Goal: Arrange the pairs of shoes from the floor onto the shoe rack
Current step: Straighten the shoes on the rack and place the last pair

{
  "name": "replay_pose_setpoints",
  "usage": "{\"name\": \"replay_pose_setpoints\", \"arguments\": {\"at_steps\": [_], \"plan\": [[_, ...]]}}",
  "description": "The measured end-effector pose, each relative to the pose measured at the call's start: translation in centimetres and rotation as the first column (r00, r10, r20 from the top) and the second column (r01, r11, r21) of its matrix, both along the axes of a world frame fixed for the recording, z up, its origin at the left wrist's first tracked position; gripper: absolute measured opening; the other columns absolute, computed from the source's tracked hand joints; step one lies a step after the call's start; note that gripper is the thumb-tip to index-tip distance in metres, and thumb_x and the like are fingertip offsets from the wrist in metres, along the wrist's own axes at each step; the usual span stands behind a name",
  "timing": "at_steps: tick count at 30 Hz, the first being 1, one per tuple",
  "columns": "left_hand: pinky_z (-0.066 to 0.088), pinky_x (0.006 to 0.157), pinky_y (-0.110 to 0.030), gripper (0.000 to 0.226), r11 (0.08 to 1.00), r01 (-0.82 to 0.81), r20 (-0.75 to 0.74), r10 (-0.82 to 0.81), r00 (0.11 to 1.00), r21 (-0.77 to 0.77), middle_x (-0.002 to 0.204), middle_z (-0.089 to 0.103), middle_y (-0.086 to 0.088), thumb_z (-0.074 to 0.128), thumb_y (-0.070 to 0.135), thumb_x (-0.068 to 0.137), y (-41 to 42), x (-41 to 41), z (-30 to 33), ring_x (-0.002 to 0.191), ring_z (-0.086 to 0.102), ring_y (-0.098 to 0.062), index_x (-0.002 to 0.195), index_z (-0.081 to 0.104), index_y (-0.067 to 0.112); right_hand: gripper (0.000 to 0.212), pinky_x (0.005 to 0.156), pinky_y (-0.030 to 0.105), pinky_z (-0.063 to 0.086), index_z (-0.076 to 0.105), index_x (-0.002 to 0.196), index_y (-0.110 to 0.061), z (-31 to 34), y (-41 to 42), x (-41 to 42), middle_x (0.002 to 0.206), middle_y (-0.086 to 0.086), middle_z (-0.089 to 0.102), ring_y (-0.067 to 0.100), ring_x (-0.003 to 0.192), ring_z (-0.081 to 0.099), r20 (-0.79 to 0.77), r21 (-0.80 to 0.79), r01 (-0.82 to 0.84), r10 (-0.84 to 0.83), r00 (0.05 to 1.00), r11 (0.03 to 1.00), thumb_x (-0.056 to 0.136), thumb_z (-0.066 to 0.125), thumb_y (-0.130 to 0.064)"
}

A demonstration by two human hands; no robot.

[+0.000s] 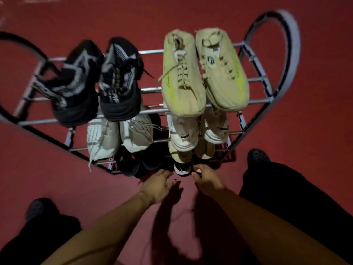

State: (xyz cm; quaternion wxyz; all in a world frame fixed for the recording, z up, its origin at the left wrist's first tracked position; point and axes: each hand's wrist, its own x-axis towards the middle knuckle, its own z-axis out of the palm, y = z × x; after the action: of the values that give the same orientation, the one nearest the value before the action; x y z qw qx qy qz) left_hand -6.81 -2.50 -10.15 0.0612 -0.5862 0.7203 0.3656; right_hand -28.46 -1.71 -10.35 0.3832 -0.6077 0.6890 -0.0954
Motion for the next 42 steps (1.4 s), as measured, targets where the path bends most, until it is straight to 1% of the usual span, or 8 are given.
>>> {"name": "replay_pose_setpoints", "arguments": {"at_steps": [2,7,12,21,33,36,39,42], "plan": [[0.041,0.108,-0.032,0.045,0.998,-0.016,-0.018,0.015,1.000,-0.067,0.140,0.051,0.002,0.048,0.044,0.099,0.2,0.3,2.8,0.128,0.053,-0.019,0.139,0.053,0.023,0.042,0.100,0.035,0.044,0.055,0.132,-0.016,3.1,0.2,0.3,0.133,0.006,0.056,0.025,0.120,0.056,-0.027,-0.040,-0.010,0.009,1.000,0.999,0.095,0.052,-0.036],[0.047,0.101,-0.036,0.044,0.979,-0.043,-0.025,0.039,0.999,-0.199,0.131,0.057,0.006,0.042,0.054,0.098,0.8,1.4,11.0,0.121,0.058,-0.017,0.131,0.058,0.031,0.042,0.102,0.038,0.045,0.051,0.136,-0.021,10.9,1.0,1.4,0.137,-0.001,0.051,0.022,0.124,0.052,-0.085,-0.132,-0.090,0.080,0.993,0.987,0.098,0.048,-0.038],[0.054,0.085,-0.039,0.035,0.948,-0.022,-0.032,0.013,0.999,-0.318,0.109,0.065,0.013,0.039,0.058,0.094,1.9,2.7,19.0,0.097,0.063,-0.013,0.109,0.062,0.036,0.045,0.096,0.038,0.048,0.049,0.138,-0.023,18.7,1.8,1.9,0.138,-0.002,0.051,0.022,0.120,0.055,-0.108,-0.235,-0.133,0.111,0.988,0.963,0.098,0.045,-0.043],[0.051,0.089,-0.034,0.042,0.837,-0.123,-0.102,0.082,0.991,-0.532,0.125,0.063,0.005,0.044,0.055,0.098,5.3,2.1,32.1,0.109,0.062,-0.016,0.124,0.062,0.027,0.042,0.093,0.037,0.049,0.052,0.134,-0.025,30.4,5.2,0.4,0.133,-0.002,0.056,0.022,0.117,0.056,-0.117,-0.446,-0.103,0.056,0.992,0.889,0.096,0.047,-0.043],[0.052,0.093,-0.031,0.043,0.776,-0.215,-0.219,0.102,0.970,-0.593,0.128,0.065,0.008,0.047,0.053,0.098,8.1,-1.3,38.0,0.111,0.063,-0.009,0.130,0.059,0.025,0.049,0.096,0.039,0.046,0.049,0.137,-0.025,38.4,8.8,-1.0,0.139,-0.005,0.052,0.021,0.122,0.053,-0.218,-0.525,-0.160,0.050,0.975,0.836,0.094,0.047,-0.049],[0.054,0.092,-0.035,0.048,0.759,-0.185,-0.158,0.110,0.981,-0.624,0.127,0.063,0.009,0.043,0.058,0.096,5.8,-2.2,37.0,0.110,0.063,-0.008,0.131,0.057,0.028,0.047,0.099,0.042,0.046,0.050,0.135,-0.025,38.7,7.0,-1.5,0.137,-0.005,0.053,0.021,0.122,0.053,-0.295,-0.534,-0.204,0.045,0.955,0.821,0.094,0.047,-0.049],[0.049,0.096,-0.036,0.052,0.701,0.000,0.072,0.073,0.995,-0.713,0.130,0.059,0.005,0.038,0.057,0.098,2.9,-2.9,35.9,0.116,0.058,-0.016,0.136,0.052,0.026,0.045,0.100,0.041,0.044,0.050,0.134,-0.025,38.3,4.1,-2.0,0.136,-0.005,0.053,0.021,0.123,0.051,-0.381,-0.543,-0.253,0.034,0.924,0.801,0.095,0.045,-0.048],[0.047,0.097,-0.037,0.053,0.673,0.096,0.176,0.052,0.983,-0.734,0.132,0.056,0.003,0.035,0.057,0.100,-0.3,-3.1,35.1,0.118,0.056,-0.019,0.139,0.049,0.025,0.047,0.100,0.039,0.041,0.048,0.136,-0.025,37.5,1.0,-2.4,0.137,-0.005,0.052,0.021,0.124,0.049,-0.427,-0.550,-0.284,0.028,0.904,0.786,0.096,0.044,-0.048]]}}
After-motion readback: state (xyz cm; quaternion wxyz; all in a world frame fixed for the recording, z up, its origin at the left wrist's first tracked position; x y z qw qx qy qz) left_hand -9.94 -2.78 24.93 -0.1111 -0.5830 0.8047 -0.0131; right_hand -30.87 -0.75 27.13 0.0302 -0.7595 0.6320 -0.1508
